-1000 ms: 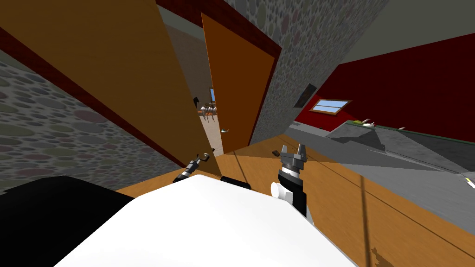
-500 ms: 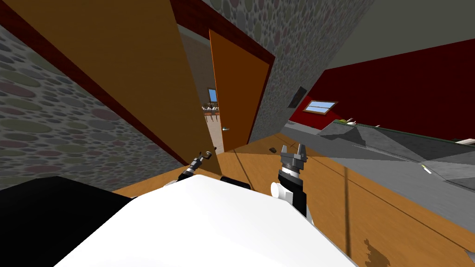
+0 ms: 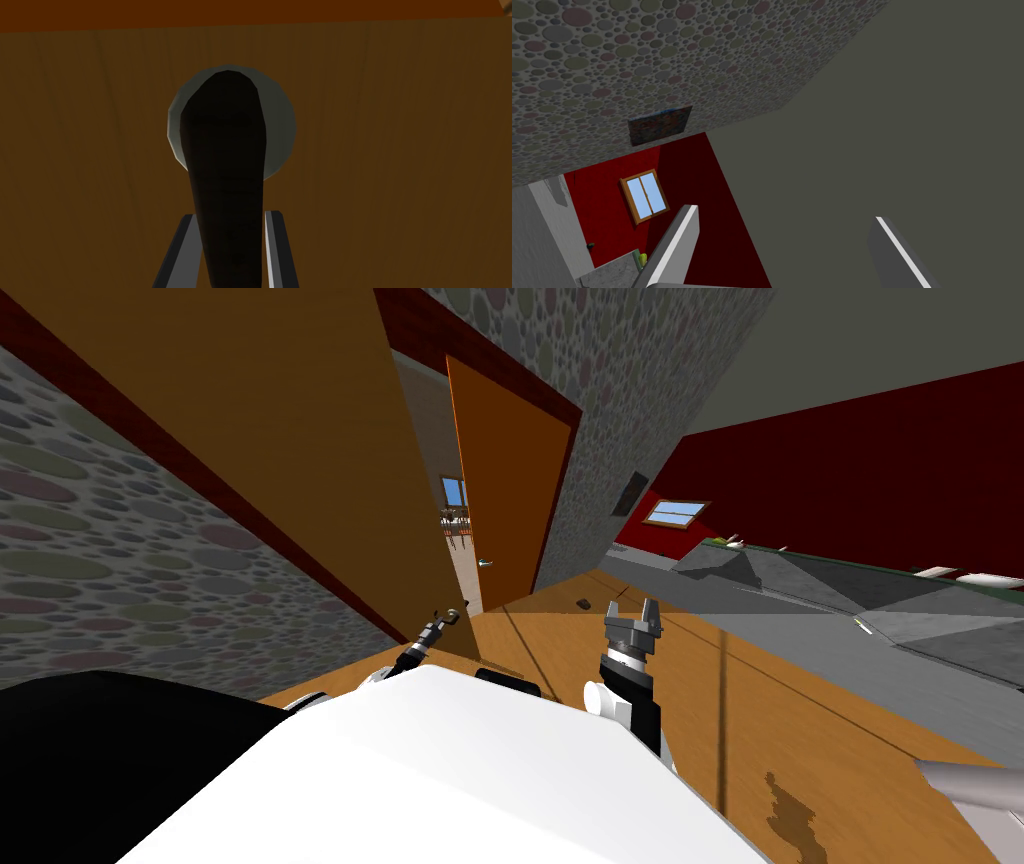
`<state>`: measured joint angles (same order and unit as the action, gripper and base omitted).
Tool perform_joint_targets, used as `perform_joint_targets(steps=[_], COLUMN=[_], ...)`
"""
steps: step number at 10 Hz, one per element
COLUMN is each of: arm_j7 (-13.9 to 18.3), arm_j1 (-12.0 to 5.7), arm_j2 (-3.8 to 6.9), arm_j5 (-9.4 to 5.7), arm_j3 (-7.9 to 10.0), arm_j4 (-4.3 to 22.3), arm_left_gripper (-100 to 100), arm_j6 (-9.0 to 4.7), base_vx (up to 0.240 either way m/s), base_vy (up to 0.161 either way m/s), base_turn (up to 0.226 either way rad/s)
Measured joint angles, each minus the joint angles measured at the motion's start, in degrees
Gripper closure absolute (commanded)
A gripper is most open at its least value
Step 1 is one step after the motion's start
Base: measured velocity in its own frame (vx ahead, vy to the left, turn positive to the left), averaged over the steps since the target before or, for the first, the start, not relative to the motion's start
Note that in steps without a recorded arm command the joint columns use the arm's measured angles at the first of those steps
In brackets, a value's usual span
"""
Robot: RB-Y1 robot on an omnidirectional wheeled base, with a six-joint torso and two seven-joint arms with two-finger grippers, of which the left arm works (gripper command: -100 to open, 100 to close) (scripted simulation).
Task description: Pull the door open
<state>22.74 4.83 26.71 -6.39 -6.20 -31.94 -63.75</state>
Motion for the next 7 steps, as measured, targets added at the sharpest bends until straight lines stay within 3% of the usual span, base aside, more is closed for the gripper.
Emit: perform_joint_targets(steps=[1,2,4,5,7], arm_j7=[-0.1,-0.4,-0.6,-1.0,-1.1], arm_j1=[-0.14,-2.83,-2.34,-1.77,-3.24], arm_j2=[-0.06,-0.81,-0.85,-0.86,-1.17], arm_j5=[-0.06,0.03,0.0,-0.23,-0.24], arm_j3=[-0.37,-0.96,-1.27,-1.35,-1.85], arm_j4=[-1.2,2.1,0.6,-1.5,-1.2], arm_left_gripper=[100,100,100,100,100], arm_j6=[1.17,0.57,1.6,3.2,4.22], base_vx=[-0.219,-0.165,-0.106,-0.139,-0.086], base_vy=[0.124,0.059,0.018,0.08,0.056], base_turn=[-0.097,-0.065,-0.014,-0.075,-0.046])
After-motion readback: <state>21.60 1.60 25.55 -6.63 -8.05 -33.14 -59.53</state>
